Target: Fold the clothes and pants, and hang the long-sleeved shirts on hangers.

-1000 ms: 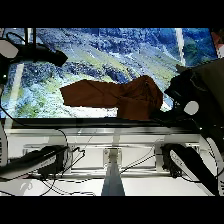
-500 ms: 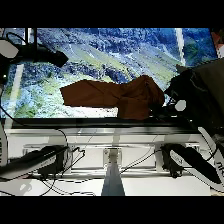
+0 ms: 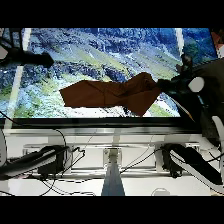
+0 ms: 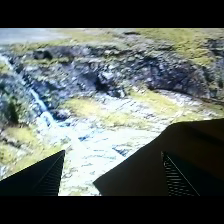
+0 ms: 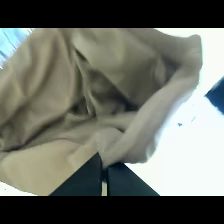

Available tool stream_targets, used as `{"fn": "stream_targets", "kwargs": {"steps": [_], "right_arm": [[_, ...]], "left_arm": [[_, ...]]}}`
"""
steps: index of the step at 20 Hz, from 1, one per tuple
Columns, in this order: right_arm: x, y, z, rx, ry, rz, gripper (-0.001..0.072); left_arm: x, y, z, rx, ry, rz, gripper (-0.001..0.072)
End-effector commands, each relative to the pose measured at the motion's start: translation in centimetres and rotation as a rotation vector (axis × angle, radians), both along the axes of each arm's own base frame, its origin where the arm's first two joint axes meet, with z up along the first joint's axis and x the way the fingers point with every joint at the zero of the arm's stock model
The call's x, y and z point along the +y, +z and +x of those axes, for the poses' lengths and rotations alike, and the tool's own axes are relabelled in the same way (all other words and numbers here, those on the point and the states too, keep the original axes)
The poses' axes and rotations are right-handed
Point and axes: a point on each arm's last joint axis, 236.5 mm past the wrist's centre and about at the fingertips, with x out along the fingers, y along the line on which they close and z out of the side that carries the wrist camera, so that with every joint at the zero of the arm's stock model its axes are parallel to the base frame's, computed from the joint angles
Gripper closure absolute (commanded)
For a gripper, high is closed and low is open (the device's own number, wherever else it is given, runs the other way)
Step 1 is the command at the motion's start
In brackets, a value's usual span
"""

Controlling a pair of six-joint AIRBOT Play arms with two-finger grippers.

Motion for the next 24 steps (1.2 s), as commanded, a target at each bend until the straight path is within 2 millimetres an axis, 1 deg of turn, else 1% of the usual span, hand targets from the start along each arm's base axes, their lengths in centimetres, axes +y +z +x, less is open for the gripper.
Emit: {"fn": "stream_targets", "kwargs": {"steps": [1, 2, 3, 4, 5, 6, 8, 10, 12, 14, 15, 16, 17, 18, 19, 20, 21, 22, 23, 24], "right_arm": [[-1.0, 4.8, 0.6, -0.091, 0.078, -0.089, 0.0699], [-0.9, 4.7, 0.5, -0.088, 0.081, -0.087, 0.0699], [-0.9, 4.6, 0.3, -0.078, 0.083, -0.088, 0.0699], [-0.9, 4.5, 0.2, -0.074, 0.084, -0.088, 0.0699], [-0.9, 4.5, 0.2, -0.072, 0.084, -0.088, 0.0699], [-0.9, 4.5, 0.2, -0.072, 0.084, -0.088, 0.0699], [-0.9, 4.5, 0.2, -0.073, 0.084, -0.088, 0.0699], [-0.9, 4.5, 0.2, -0.073, 0.083, -0.087, 0.0699], [-0.8, 4.5, 0.2, -0.073, 0.083, -0.082, 0.0699], [-0.6, 4.6, 0.2, -0.072, 0.083, -0.072, 0.0699], [-0.4, 4.6, 0.2, -0.072, 0.083, -0.064, 0.0699], [-0.3, 4.6, 0.2, -0.073, 0.083, -0.059, 0.0699], [-0.3, 4.6, 0.2, -0.073, 0.083, -0.056, 0.0699], [-0.3, 4.6, 0.2, -0.074, 0.083, -0.055, 0.0699], [-0.2, 4.7, 0.2, -0.077, 0.083, -0.055, 0.0699], [-0.2, 4.9, 0.5, -0.09, 0.081, -0.053, 0.0699], [-0.2, 5.3, 0.7, -0.105, 0.083, -0.053, 0.0699], [-0.2, 6.0, 1.1, -0.127, 0.09, -0.058, 0.0699], [-0.2, 7.0, 1.6, -0.16, 0.107, -0.072, 0.0699], [-0.2, 8.4, 2.2, -0.2, 0.123, -0.083, 0.0699]], "left_arm": [[4.4, -5.5, -3.8, 0.24, 0.121, -0.04, 0.001], [4.6, -7.8, -5.1, 0.316, 0.145, -0.089, 0.0011], [3.9, -9.7, -5.9, 0.368, 0.16, -0.164, 0.0011], [2.7, -11.3, -6.6, 0.405, 0.143, -0.248, 0.001], [1.5, -12.4, -7.0, 0.42, 0.119, -0.315, 0.0011], [0.5, -13.5, -7.0, 0.424, 0.095, -0.364, 0.0011], [-0.3, -15.6, -6.8, 0.431, 0.084, -0.401, 0.0011], [-1.4, -17.2, -6.5, 0.45, 0.062, -0.448, 0.0011], [-2.4, -18.8, -6.6, 0.486, 0.047, -0.489, 0.0011], [-3.3, -20.0, -6.8, 0.507, 0.017, -0.503, 0.0018], [-3.6, -20.4, -6.9, 0.514, 0.01, -0.507, 0.011], [-3.7, -20.7, -6.9, 0.52, 0.009, -0.506, 0.0226], [-3.9, -20.9, -7.0, 0.525, 0.006, -0.506, 0.0322], [-4.1, -20.9, -7.0, 0.526, -0.001, -0.505, 0.0452], [-4.2, -20.6, -6.8, 0.514, -0.014, -0.505, 0.0604], [-4.3, -20.1, -6.2, 0.493, -0.023, -0.512, 0.0692], [-4.2, -19.2, -5.1, 0.46, -0.022, -0.517, 0.0692], [-3.7, -17.8, -3.7, 0.413, -0.024, -0.508, 0.0692], [-3.2, -15.9, -2.0, 0.351, -0.034, -0.489, 0.0693], [-2.6, -13.3, -0.1, 0.274, -0.047, -0.461, 0.0693]]}}
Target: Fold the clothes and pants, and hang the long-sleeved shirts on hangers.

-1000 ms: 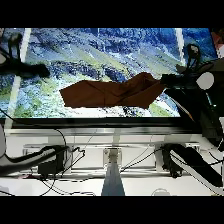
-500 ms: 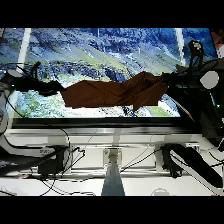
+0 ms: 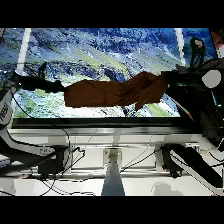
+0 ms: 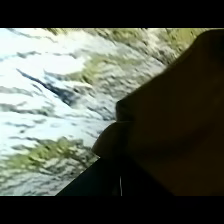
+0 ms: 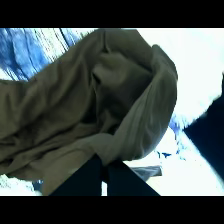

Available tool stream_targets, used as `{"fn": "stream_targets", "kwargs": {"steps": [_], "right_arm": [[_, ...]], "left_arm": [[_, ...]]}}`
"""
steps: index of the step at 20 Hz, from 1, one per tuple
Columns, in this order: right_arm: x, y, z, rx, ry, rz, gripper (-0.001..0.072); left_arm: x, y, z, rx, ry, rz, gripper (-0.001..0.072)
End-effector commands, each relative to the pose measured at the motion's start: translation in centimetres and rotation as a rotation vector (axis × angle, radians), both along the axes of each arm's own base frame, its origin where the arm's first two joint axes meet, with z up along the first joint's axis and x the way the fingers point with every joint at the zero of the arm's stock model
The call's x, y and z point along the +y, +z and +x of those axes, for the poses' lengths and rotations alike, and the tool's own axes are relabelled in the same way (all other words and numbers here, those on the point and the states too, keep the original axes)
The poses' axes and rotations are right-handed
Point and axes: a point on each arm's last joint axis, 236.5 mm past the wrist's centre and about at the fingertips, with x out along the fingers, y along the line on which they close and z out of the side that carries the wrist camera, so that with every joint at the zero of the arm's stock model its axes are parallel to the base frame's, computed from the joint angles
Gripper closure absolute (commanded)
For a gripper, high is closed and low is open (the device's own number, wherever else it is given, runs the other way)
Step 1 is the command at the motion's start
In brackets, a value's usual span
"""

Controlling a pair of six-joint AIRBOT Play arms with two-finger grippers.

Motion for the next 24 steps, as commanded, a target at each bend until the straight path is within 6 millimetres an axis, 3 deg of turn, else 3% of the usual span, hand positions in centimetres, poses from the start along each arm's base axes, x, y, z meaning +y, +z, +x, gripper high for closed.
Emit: {"fn": "stream_targets", "kwargs": {"steps": [1, 2, 4, 6, 7, 10, 12, 13, 15, 17, 18, 21, 24], "right_arm": [[0.0, 3.9, 1.8, -0.12, 0.045, -0.033, 0.0699], [-0.1, 5.7, 2.4, -0.169, 0.061, -0.05, 0.0699], [-0.1, 9.6, 3.2, -0.264, 0.091, -0.081, 0.0699], [-0.5, 13.3, 3.5, -0.343, 0.105, -0.118, 0.0699], [-0.7, 14.6, 3.5, -0.366, 0.117, -0.139, 0.0699], [-0.9, 17.3, 2.1, -0.373, 0.158, -0.186, 0.0699], [-0.5, 18.6, 0.8, -0.374, 0.173, -0.169, 0.0699], [0.2, 19.4, -0.1, -0.389, 0.19, -0.141, 0.0699], [1.6, 20.6, -2.0, -0.414, 0.233, -0.097, 0.0699], [3.0, 21.2, -4.1, -0.409, 0.279, -0.046, 0.0699], [3.9, 21.3, -4.9, -0.399, 0.305, -0.009, 0.0699], [7.2, 20.3, -6.5, -0.339, 0.389, 0.133, 0.0699], [7.6, 16.9, -5.8, -0.276, 0.38, 0.146, 0.0699]], "left_arm": [[1.0, 8.1, 5.4, -0.231, 0.003, 0.031, 0.0693], [1.6, 12.1, 7.3, -0.337, 0.004, 0.065, 0.0693], [3.1, 22.2, 10.2, -0.594, 0.032, 0.154, 0.0693], [4.6, 33.2, 10.9, -0.864, 0.109, 0.248, 0.0693], [5.6, 38.4, 10.3, -0.993, 0.167, 0.295, 0.0693], [9.0, 52.3, 5.2, -1.35, 0.385, 0.433, 0.0694], [10.2, 58.0, 0.6, -1.492, 0.48, 0.498, 0.0693], [10.6, 59.8, -1.3, -1.535, 0.508, 0.525, 0.0693], [11.0, 61.7, -4.4, -1.576, 0.537, 0.574, 0.0694], [11.5, 60.9, -5.0, -1.528, 0.532, 0.591, 0.0694], [11.0, 58.3, -4.1, -1.438, 0.47, 0.575, 0.0694], [8.5, 48.0, 0.6, -1.149, 0.27, 0.446, 0.0695], [4.5, 37.8, 6.8, -0.951, 0.134, 0.311, 0.0694]]}}
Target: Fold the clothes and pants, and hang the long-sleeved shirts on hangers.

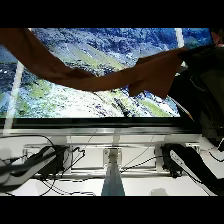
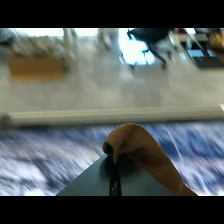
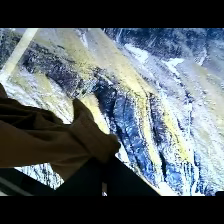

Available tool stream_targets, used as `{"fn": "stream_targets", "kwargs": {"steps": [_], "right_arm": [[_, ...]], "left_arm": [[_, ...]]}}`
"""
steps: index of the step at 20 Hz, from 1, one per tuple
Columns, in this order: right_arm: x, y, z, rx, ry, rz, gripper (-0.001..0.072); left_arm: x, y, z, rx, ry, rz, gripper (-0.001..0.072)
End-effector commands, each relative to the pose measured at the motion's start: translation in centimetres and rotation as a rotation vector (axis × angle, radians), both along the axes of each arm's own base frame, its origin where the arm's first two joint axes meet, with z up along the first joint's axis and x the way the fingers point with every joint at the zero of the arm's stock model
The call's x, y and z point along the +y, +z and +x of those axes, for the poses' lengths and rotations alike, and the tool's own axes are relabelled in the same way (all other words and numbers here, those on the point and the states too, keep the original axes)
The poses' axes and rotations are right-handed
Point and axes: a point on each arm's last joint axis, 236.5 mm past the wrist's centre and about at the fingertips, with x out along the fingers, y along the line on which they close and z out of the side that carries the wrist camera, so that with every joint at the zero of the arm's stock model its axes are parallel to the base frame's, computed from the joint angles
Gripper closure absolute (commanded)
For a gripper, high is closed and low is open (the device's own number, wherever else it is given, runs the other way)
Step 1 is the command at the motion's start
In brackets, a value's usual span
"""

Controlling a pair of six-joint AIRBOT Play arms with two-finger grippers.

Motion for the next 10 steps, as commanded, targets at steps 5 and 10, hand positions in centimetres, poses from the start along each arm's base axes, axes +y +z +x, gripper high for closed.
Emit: {"fn": "stream_targets", "kwargs": {"steps": [5, 10], "right_arm": [[-2.1, -9.4, 5.2, 0.015, -0.14, -0.018, 0.0699], [-4.1, -16.6, 9.6, -0.013, -0.251, -0.04, 0.0699]], "left_arm": [[-9.6, -21.4, 13.1, 0.341, -0.204, -0.102, 0.0694], [-12.9, -30.4, 15.0, 0.523, -0.188, -0.243, 0.0488]]}}
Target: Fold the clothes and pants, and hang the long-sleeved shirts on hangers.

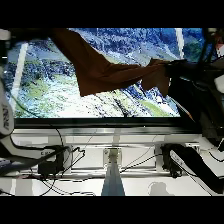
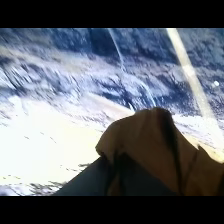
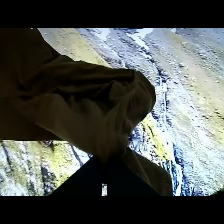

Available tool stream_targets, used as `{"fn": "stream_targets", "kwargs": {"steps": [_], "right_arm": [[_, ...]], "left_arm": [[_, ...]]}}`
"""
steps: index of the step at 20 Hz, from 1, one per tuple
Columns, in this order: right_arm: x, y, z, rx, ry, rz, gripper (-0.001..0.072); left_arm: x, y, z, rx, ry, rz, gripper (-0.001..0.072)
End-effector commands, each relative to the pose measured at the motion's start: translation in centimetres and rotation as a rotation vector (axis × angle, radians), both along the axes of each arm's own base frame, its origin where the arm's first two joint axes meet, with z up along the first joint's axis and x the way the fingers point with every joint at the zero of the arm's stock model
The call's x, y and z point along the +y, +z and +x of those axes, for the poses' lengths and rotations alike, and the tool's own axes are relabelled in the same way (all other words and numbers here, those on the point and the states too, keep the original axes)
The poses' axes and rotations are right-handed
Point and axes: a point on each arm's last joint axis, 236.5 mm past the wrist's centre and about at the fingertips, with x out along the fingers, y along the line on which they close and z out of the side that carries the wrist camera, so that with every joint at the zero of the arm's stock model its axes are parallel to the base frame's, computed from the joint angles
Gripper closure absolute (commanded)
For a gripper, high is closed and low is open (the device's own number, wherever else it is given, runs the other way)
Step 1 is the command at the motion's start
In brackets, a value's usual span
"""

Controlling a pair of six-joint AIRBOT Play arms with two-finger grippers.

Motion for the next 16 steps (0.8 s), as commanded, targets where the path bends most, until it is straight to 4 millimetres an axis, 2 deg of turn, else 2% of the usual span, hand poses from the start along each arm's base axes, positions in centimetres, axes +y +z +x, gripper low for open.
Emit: {"fn": "stream_targets", "kwargs": {"steps": [1, 2, 4, 5, 7, 9, 13, 16], "right_arm": [[-1.3, -4.1, 3.0, -0.033, -0.07, -0.023, 0.0699], [-1.3, -5.0, 3.3, -0.013, -0.072, -0.021, 0.0699], [-1.3, -5.9, 3.5, 0.009, -0.071, -0.024, 0.0699], [-1.3, -5.9, 3.5, 0.01, -0.071, -0.025, 0.0699], [-1.3, -5.9, 3.5, 0.009, -0.071, -0.025, 0.0699], [-1.3, -5.9, 3.5, 0.008, -0.071, -0.025, 0.0699], [-1.3, -6.0, 3.4, 0.013, -0.07, -0.025, 0.0699], [-1.2, -6.0, 3.4, 0.014, -0.069, -0.025, 0.0699]], "left_arm": [[-2.6, -6.8, -0.7, 0.192, -0.039, -0.066, 0.0179], [-2.2, -8.0, -2.0, 0.26, -0.066, -0.053, 0.0003], [0.2, -10.5, -5.0, 0.424, -0.056, -0.017, 0.0023], [1.7, -11.8, -6.9, 0.527, -0.035, -0.006, 0.0083], [2.6, -13.6, -10.5, 0.687, -0.046, -0.035, 0.011], [1.1, -15.8, -13.6, 0.806, -0.078, -0.125, 0.011], [-4.9, -19.6, -18.6, 0.945, -0.171, -0.283, 0.0112], [-8.0, -22.6, -19.8, 0.947, -0.167, -0.255, 0.0128]]}}
